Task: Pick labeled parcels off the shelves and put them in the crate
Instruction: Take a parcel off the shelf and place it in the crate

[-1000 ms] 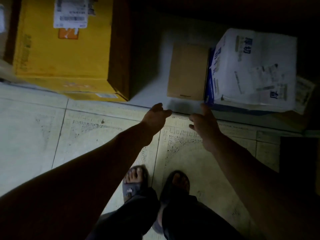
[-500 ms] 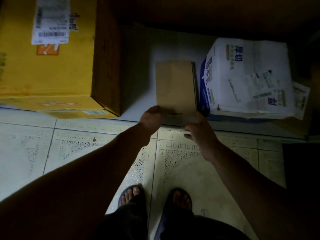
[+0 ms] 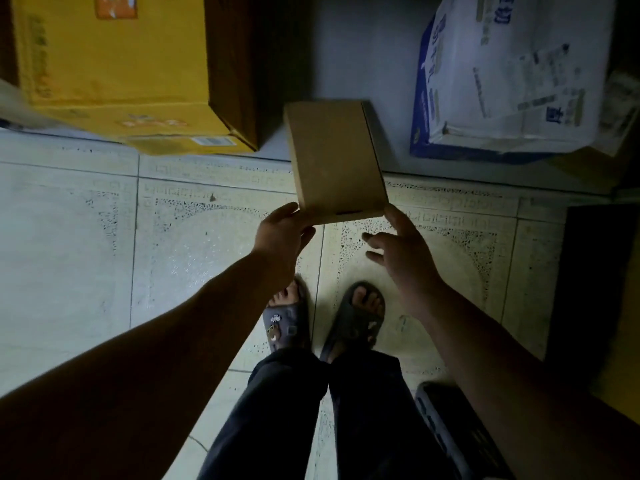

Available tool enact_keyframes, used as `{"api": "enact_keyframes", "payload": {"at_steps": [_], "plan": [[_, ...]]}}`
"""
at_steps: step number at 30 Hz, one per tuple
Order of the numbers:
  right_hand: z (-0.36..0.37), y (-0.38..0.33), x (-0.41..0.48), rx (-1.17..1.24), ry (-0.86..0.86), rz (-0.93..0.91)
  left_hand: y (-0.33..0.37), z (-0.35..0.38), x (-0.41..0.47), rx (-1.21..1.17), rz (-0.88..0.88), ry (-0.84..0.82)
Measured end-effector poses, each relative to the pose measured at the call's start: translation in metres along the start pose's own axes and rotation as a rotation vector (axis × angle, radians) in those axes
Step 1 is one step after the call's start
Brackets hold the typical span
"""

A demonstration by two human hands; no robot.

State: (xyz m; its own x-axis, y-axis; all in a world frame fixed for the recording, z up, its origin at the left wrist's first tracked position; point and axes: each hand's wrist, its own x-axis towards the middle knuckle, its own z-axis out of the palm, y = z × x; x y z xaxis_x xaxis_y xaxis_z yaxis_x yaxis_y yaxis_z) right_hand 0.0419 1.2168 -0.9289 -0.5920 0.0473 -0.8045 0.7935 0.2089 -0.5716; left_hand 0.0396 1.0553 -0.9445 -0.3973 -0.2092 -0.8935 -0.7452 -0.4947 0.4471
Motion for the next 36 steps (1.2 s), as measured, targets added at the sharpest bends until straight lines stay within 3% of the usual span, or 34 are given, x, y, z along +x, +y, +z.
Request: {"api": "enact_keyframes", "payload": {"at_steps": [3,6,12,17,19,21,24,27,31,36], "plan": [[-0.001,-0.003,-0.014,-0.143,0.118,-0.063,-0.004,-0.005,-0.029,-0.038,0.027,-0.054],[0.002,-0.011,-0.024,-0.117,0.193,-0.15,-0.008,-0.008,-0.052,-0.024,0.154,-0.02],[0.019,-0.041,-0.036,0.068,-0.077,-0.146,-0.038,-0.002,-0.083,0.395,0.606,-0.035],[0.02,-0.04,-0.034,0.281,-0.081,-0.039,-0.048,0.001,-0.096,0.687,0.898,-0.039],[0.016,-0.039,-0.034,0.277,-0.081,-0.026,-0.044,-0.003,-0.099,0.683,0.947,-0.087],[0.011,-0.04,-0.033,0.32,-0.102,0.0,-0.035,-0.011,-0.096,0.547,0.88,-0.055],[-0.001,-0.044,-0.034,0.442,-0.161,0.046,-0.006,-0.024,-0.092,0.396,0.598,0.123],[-0.011,-0.049,-0.04,0.535,-0.244,0.079,0.018,-0.037,-0.088,0.125,0.295,-0.036],[-0.016,-0.055,-0.048,0.601,-0.315,0.055,0.026,-0.046,-0.099,0.037,0.304,-0.292],[-0.018,-0.062,-0.059,0.625,-0.377,-0.01,0.029,-0.047,-0.109,-0.069,0.31,-0.398]]}}
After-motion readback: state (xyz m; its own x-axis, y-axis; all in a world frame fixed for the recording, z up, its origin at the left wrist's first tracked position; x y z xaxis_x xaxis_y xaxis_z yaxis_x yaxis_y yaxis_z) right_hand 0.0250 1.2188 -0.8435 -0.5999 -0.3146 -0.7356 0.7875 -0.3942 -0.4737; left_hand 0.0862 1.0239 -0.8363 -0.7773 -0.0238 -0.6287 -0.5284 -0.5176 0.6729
